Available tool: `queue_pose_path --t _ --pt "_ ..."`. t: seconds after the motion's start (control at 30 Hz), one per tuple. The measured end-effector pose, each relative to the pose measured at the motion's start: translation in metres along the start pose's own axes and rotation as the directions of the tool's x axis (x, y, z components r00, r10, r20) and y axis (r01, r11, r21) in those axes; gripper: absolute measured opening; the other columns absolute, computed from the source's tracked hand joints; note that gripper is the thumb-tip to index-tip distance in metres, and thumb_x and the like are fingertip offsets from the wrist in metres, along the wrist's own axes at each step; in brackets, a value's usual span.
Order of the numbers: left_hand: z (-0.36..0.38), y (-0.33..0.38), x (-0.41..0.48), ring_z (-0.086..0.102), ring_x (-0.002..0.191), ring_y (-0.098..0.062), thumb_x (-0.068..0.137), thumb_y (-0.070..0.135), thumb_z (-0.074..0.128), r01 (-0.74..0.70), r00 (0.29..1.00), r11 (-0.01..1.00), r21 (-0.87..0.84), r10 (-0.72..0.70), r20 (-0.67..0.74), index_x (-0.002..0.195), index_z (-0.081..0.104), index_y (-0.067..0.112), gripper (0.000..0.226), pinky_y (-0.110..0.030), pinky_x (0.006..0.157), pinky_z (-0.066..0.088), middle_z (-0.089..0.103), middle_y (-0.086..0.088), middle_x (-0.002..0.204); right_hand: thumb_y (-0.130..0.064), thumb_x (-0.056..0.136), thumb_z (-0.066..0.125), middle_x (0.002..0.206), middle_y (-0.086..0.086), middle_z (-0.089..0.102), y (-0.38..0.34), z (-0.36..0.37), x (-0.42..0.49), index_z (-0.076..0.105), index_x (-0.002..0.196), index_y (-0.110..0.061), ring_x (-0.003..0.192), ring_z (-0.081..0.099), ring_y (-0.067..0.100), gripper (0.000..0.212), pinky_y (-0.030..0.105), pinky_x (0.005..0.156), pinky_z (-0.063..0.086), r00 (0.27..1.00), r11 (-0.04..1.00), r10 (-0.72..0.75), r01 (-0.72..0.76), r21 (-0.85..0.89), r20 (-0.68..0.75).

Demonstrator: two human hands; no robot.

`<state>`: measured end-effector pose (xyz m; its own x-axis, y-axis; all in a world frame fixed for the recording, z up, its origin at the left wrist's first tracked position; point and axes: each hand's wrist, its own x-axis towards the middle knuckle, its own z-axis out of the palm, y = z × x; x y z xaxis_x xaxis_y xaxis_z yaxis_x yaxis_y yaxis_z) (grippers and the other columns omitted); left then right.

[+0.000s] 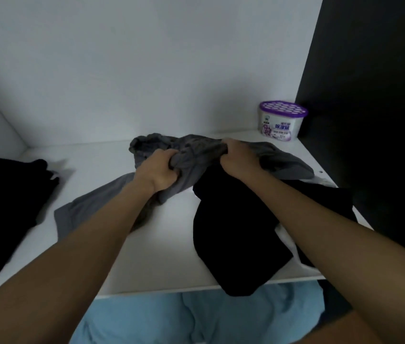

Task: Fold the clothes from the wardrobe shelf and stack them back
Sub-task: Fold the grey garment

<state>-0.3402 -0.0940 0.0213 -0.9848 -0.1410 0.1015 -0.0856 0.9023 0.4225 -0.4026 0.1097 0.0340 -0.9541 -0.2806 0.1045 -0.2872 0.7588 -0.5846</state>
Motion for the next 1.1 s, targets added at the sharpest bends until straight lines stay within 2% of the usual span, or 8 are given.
queue_pose_path --t 0.07,0.17,0.27,0.37,0.5,0.63,0.87,1.1 --pt "-0.012 -0.006 -0.007 0.058 0.113 -0.02 0.091 0.024 0.058 0.039 0.999 0.984 -0.173 -0.036 0.019 0.14 0.047 0.026 0.05 -0.038 0.101 0.045 0.06 0.001 0.121 -0.003 0.091 0.046 0.112 0.014 0.068 -0.014 -0.018 0.0 0.062 0.105 -0.015 0.11 0.062 0.032 0.024 0.035 0.091 0.048 0.985 0.901 0.092 -0.02 0.434 -0.144" --pt "-0.028 -0.011 -0.023 0.049 0.122 -0.014 0.09 0.022 0.068 0.045 0.999 0.908 -0.417 -0.041 0.019 0.153 0.024 0.024 0.077 -0.027 0.101 0.039 0.049 0.009 0.129 -0.004 0.096 0.051 0.103 0.006 0.073 -0.048 -0.052 -0.014 0.07 0.103 -0.017 0.105 0.067 0.027 0.024 0.035 0.092 0.056 0.967 0.473 0.207 0.034 0.88 -0.149" --pt "-0.046 -0.007 -0.036 0.043 0.128 -0.015 0.078 0.017 0.082 -0.096 0.988 0.883 -0.46 0.028 -0.153 0.151 0.02 0.015 0.096 -0.017 0.099 0.038 0.043 0.011 0.13 -0.01 0.096 0.056 0.098 0.008 0.077 -0.089 -0.08 -0.041 0.075 0.093 -0.018 0.096 0.072 0.026 0.021 0.04 0.088 0.058 0.989 0.132 0.133 0.043 0.99 -0.061" --pt "-0.074 0.006 -0.058 0.038 0.129 -0.017 0.061 0.027 0.093 -0.185 0.943 0.831 -0.524 0.0 -0.334 0.155 0.009 0.006 0.128 -0.025 0.108 0.032 0.034 -0.007 0.143 -0.022 0.099 0.055 0.099 0.01 0.077 -0.131 -0.084 -0.088 0.072 0.102 -0.011 0.09 0.074 0.024 0.02 0.036 0.08 0.057 1.0 -0.051 0.003 -0.029 0.998 0.03" --pt "-0.113 -0.006 -0.104 0.058 0.118 -0.033 0.053 0.06 0.067 -0.238 0.9 0.891 -0.387 0.052 -0.433 0.126 0.058 0.004 0.093 -0.047 0.1 0.047 0.061 -0.017 0.125 -0.032 0.1 0.053 0.117 0.012 0.073 -0.161 -0.06 -0.159 0.068 0.121 -0.011 0.106 0.07 0.028 0.033 0.038 0.09 0.055 0.988 0.013 0.011 -0.155 0.988 0.155" --pt "-0.102 -0.048 -0.166 0.065 0.091 -0.023 0.076 0.036 0.067 -0.176 0.969 0.914 -0.367 0.095 -0.228 0.08 0.065 0.021 0.016 -0.02 0.073 0.049 0.07 -0.003 0.091 -0.038 0.103 0.046 0.116 0.013 0.073 -0.155 -0.026 -0.218 0.069 0.12 -0.012 0.105 0.071 0.029 0.038 0.041 0.09 0.055 0.95 0.072 0.118 -0.3 0.951 0.29" --pt "-0.059 -0.092 -0.28 0.051 0.047 -0.007 0.058 0.029 0.065 0.023 0.985 0.856 -0.517 0.069 0.159 0.045 0.054 0.023 0.018 -0.026 0.055 0.036 0.054 0.009 0.047 -0.034 0.1 0.054 0.125 0.015 0.069 -0.118 0.035 -0.307 0.065 0.129 -0.012 0.117 0.064 0.033 0.039 0.05 0.104 0.048 0.815 0.245 0.417 -0.527 0.814 0.402" --pt "-0.064 -0.082 -0.375 0.051 0.06 -0.013 0.039 0.032 0.063 0.195 0.937 0.832 -0.519 -0.002 0.35 0.052 0.049 0.023 0.021 -0.03 0.059 0.034 0.055 0.003 0.06 -0.025 0.092 0.07 0.113 0.011 0.075 -0.083 0.043 -0.376 0.067 0.122 -0.009 0.107 0.071 0.026 0.034 0.043 0.095 0.056 0.873 0.571 0.226 -0.478 0.668 0.432"
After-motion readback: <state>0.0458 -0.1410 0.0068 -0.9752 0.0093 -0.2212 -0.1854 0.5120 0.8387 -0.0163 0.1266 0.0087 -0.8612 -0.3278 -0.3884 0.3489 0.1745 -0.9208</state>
